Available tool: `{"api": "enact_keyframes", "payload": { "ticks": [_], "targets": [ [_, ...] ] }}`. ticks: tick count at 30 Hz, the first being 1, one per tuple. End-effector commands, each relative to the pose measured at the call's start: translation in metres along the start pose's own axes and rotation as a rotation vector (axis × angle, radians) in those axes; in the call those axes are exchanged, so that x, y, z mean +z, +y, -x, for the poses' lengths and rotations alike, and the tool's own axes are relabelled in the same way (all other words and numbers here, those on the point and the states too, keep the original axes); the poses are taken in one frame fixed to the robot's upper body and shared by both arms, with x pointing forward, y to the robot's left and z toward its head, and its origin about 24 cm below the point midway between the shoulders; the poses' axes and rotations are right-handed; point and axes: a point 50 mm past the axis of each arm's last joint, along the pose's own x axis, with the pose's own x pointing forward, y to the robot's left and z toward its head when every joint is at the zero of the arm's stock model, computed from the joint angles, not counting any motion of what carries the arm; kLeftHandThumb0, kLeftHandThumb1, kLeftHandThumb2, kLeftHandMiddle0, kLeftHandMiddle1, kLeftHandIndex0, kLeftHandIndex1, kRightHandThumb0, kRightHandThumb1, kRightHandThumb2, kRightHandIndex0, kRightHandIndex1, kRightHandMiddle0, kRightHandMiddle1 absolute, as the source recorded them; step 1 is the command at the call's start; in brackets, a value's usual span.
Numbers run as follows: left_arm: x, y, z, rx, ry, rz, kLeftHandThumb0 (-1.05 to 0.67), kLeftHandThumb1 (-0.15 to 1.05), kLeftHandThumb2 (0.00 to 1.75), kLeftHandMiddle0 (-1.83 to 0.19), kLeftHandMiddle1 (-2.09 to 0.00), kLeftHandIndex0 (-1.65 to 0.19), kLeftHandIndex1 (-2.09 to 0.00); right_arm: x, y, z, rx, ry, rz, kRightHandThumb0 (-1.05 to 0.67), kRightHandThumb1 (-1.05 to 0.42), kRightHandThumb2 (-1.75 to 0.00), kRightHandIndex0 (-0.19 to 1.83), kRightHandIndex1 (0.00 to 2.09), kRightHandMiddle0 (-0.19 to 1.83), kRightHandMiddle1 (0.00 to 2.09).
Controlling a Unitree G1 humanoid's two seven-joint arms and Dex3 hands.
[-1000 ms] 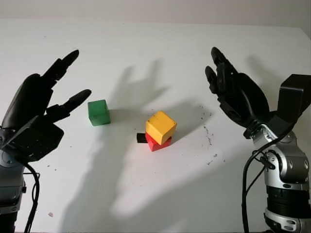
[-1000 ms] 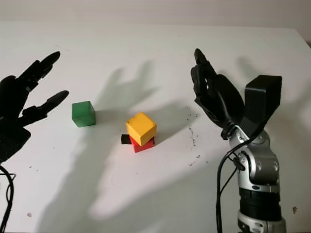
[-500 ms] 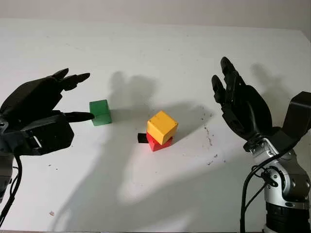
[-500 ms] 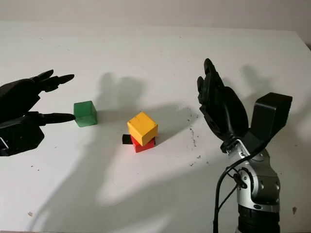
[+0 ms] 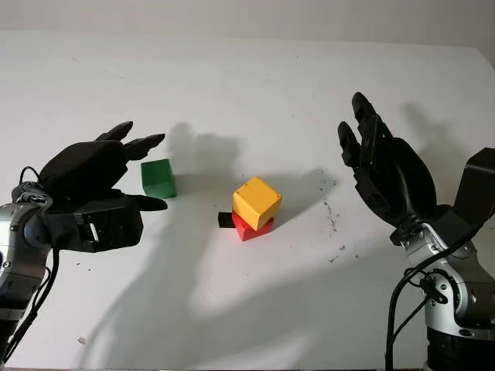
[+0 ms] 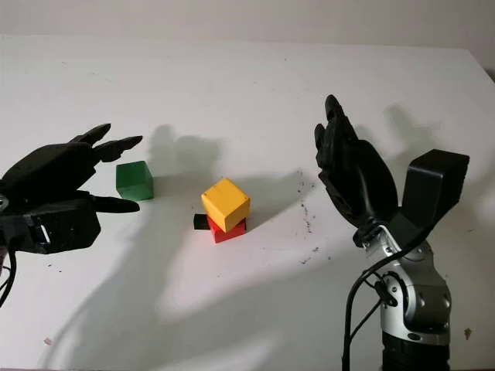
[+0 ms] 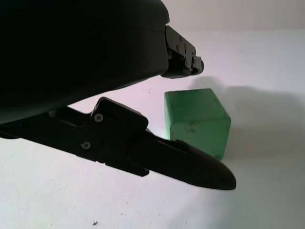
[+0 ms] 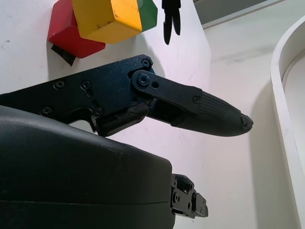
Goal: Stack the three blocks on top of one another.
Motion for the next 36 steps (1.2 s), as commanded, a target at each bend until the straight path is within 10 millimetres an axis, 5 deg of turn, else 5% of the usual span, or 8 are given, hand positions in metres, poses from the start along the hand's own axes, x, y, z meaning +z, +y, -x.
{"api": "enact_keyframes", "payload": {
  "ticks": [1, 11, 24, 26, 29, 36],
  "targets": [
    [0.004, -0.001, -0.003, 0.014, -0.004, -0.032, -0.81, 1.03, 0.06, 0.12, -0.04, -0.11, -0.02, -0.001, 0.000, 0.002, -0.002, 0.000, 0.009, -0.79, -1.05, -0.81, -0.19, 0.00, -0.19, 0.00],
    [0.009, -0.008, -0.008, 0.066, -0.017, -0.112, -0.73, 1.04, 0.07, 0.04, -0.07, -0.22, -0.09, -0.001, -0.001, 0.004, -0.003, 0.001, 0.015, -0.79, -1.05, -0.80, -0.19, 0.00, -0.19, 0.00],
    [0.008, -0.007, -0.008, 0.138, -0.021, -0.258, -0.50, 1.05, 0.30, -0.15, -0.09, -0.47, -0.23, 0.003, -0.004, 0.006, 0.009, -0.004, 0.002, -0.79, -1.05, -0.80, -0.19, 0.00, -0.19, 0.00],
    [0.008, -0.008, -0.007, 0.170, -0.036, -0.264, -0.46, 1.05, 0.30, -0.21, -0.07, -0.51, -0.36, 0.003, -0.005, 0.006, 0.011, -0.006, -0.001, -0.79, -1.05, -0.79, -0.19, 0.00, -0.19, 0.00],
    [0.009, -0.008, -0.008, 0.206, -0.043, -0.294, -0.39, 1.05, 0.26, -0.31, -0.07, -0.32, -1.02, 0.002, -0.005, 0.006, 0.009, -0.006, -0.005, -0.79, -1.05, -0.78, -0.19, 0.00, -0.19, 0.00],
    [0.015, -0.004, -0.006, 0.226, -0.062, -0.317, -0.36, 1.05, 0.13, -0.44, -0.09, -0.38, -1.00, 0.002, -0.005, 0.006, -0.002, -0.006, -0.002, -0.78, -1.05, -0.76, -0.19, 0.00, -0.19, 0.00]
  ]
}}
